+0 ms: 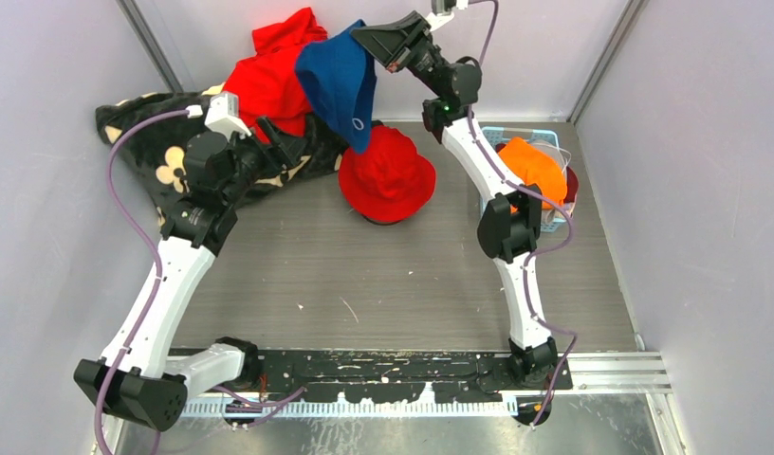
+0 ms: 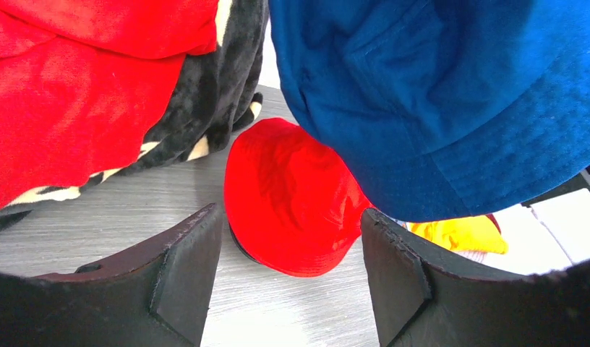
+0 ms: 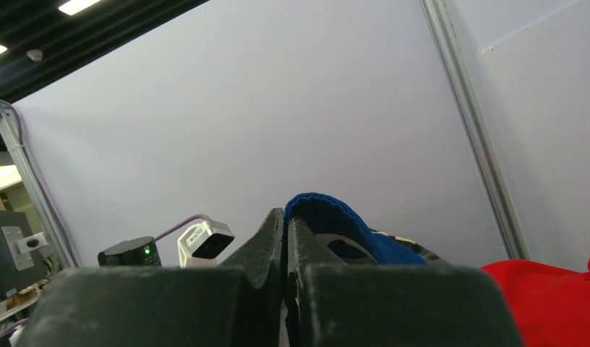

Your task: Stack the hats

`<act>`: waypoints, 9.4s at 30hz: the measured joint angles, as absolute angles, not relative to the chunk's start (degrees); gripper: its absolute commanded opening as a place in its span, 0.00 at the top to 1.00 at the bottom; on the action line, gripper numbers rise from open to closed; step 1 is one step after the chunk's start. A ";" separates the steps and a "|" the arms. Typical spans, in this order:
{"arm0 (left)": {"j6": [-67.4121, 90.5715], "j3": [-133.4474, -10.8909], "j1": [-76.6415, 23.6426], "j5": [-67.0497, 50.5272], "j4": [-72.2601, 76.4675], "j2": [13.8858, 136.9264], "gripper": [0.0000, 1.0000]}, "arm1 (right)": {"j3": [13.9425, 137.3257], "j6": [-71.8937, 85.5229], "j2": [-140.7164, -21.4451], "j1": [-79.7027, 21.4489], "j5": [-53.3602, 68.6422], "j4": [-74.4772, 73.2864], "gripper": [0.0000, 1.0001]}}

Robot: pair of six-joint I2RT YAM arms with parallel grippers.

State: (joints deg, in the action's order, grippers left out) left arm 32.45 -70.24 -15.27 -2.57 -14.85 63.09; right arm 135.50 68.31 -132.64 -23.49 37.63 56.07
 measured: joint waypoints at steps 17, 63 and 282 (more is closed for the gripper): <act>32.25 -69.21 -15.27 -1.48 -15.64 61.67 0.29 | 135.44 73.25 -137.45 -28.42 38.70 60.84 0.99; 30.50 -67.57 -14.87 1.93 -17.89 56.77 0.27 | 125.75 78.46 -141.67 -27.31 39.62 68.49 0.99; 45.45 -47.18 -17.30 -8.40 23.16 88.66 0.51 | 57.43 33.17 -93.93 -5.78 30.92 1.85 0.39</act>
State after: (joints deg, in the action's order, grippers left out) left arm 45.45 -47.18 -17.30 -8.40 23.16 88.66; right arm 57.43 33.17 -93.93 -5.78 30.92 1.85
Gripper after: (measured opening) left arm 0.416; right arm 0.489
